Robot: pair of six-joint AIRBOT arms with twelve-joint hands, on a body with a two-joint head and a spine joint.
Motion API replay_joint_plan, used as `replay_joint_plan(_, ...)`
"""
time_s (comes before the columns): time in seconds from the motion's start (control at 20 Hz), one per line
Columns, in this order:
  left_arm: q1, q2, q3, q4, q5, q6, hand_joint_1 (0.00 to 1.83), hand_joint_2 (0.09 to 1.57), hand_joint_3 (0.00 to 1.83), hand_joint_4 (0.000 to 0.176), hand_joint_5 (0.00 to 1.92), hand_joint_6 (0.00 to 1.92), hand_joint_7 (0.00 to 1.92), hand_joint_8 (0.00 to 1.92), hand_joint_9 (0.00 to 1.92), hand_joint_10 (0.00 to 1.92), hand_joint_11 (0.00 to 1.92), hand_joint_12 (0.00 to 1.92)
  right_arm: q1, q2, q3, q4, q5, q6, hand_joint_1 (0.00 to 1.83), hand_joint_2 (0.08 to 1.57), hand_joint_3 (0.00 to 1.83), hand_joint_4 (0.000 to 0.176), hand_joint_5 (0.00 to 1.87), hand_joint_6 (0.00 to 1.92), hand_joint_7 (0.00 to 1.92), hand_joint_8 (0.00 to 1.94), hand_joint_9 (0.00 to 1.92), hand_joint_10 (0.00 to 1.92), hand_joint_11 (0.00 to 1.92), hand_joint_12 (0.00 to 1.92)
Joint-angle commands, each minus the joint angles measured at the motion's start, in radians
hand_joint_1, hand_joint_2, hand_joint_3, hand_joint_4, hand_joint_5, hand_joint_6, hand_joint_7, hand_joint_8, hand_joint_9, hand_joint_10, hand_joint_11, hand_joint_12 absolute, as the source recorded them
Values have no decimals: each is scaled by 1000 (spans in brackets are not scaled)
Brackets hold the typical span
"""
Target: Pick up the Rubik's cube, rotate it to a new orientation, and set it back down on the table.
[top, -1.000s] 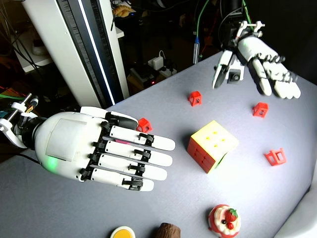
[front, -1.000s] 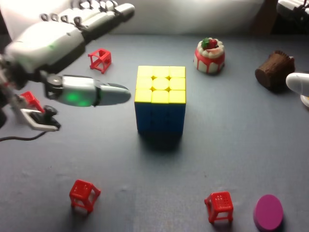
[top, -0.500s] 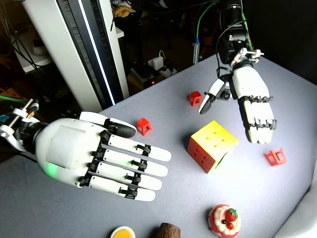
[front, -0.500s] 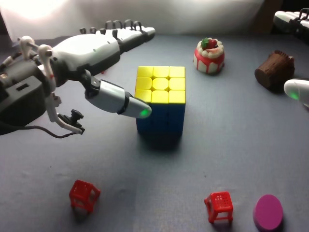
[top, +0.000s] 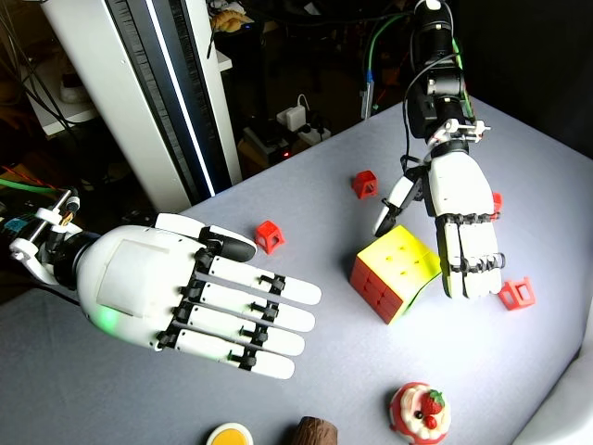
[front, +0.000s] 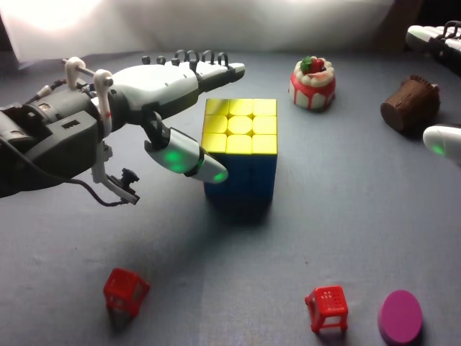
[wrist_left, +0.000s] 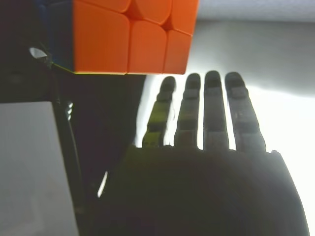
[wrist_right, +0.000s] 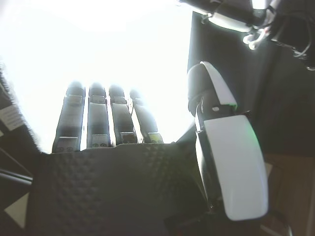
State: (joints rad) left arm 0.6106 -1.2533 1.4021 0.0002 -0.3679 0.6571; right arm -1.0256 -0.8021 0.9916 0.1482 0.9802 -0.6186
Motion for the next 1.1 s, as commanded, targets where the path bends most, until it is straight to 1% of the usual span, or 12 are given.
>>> replay_joint_plan(0.0, -17, -9, 6, -14, -90, 6, 822, 905, 17, 0, 0, 0, 0, 0, 0, 0, 0, 0, 6, 0, 4, 14, 120, 6, 536, 1292, 0, 0, 0, 0, 0, 0, 0, 0, 0, 0)
replay_joint_plan(0.3, -21, -40, 37, -35, -58, 12, 765, 915, 17, 0, 0, 0, 0, 0, 0, 0, 35, 21, 4, 0, 4, 13, 120, 6, 529, 1289, 0, 0, 0, 0, 0, 0, 0, 0, 0, 0)
replay_joint_plan(0.35, -21, -43, 38, -35, -59, 12, 794, 953, 0, 0, 18, 10, 0, 0, 0, 0, 6, 343, 4, 0, 4, 13, 120, 6, 548, 1286, 0, 0, 0, 0, 0, 0, 0, 0, 0, 0)
replay_joint_plan(0.4, -22, -46, 39, -35, -57, 12, 830, 962, 0, 0, 180, 44, 191, 210, 0, 868, 0, 1563, 4, 0, 4, 11, 120, 6, 563, 1284, 0, 0, 0, 0, 0, 0, 0, 0, 0, 0)
replay_joint_plan(0.45, -21, -49, 39, -33, -57, 12, 881, 988, 2, 0, 452, 356, 502, 1029, 483, 1446, 485, 1890, 4, -1, 5, 10, 120, 6, 539, 1303, 5, 0, 0, 0, 0, 0, 0, 0, 0, 0)
replay_joint_plan(0.6, -23, -51, 39, -33, -61, 12, 928, 1036, 6, 0, 549, 756, 644, 1369, 681, 1656, 720, 1920, 4, -3, 7, 9, 121, 6, 497, 1307, 5, 0, 0, 0, 0, 0, 0, 0, 0, 0)
replay_joint_plan(0.7, -24, -51, 39, -33, -66, 12, 998, 1173, 16, 0, 772, 1190, 606, 1366, 559, 1665, 593, 1921, 4, -3, 9, 4, 121, 6, 469, 1312, 7, 0, 0, 0, 0, 0, 0, 0, 0, 0)
replay_joint_plan(0.8, -24, -48, 37, -33, -76, 11, 1039, 1195, 3, 0, 816, 1272, 628, 1482, 595, 1749, 652, 1921, 5, -3, 10, 1, 121, 6, 477, 1319, 9, 0, 0, 0, 0, 0, 0, 0, 0, 0)
replay_joint_plan(0.85, -25, -43, 32, -31, -86, 11, 1082, 1216, 13, 0, 775, 1365, 736, 1864, 815, 1909, 937, 1921, 6, -4, 12, -3, 122, 6, 449, 1321, 7, 0, 0, 0, 0, 0, 0, 0, 0, 0)
replay_joint_plan(0.9, -26, -39, 29, -28, -93, 11, 1082, 1216, 13, 0, 775, 1365, 736, 1864, 815, 1909, 937, 1921, 6, -7, 14, -7, 123, 6, 449, 1321, 7, 0, 0, 0, 0, 0, 0, 0, 0, 0)
replay_joint_plan(1.0, -29, -29, 21, -21, -113, 11, 1081, 1043, 628, 0, 631, 1640, 648, 1824, 758, 1921, 912, 1921, 8, -13, 21, -16, 127, 6, 445, 1347, 15, 0, 0, 0, 0, 0, 0, 0, 6, 3)
replay_joint_plan(1.05, -29, -25, 17, -19, -123, 11, 1091, 1122, 433, 0, 608, 1583, 667, 1705, 682, 1920, 815, 1921, 9, -15, 25, -20, 129, 6, 374, 1365, 19, 0, 0, 0, 0, 0, 0, 0, 28, 19)
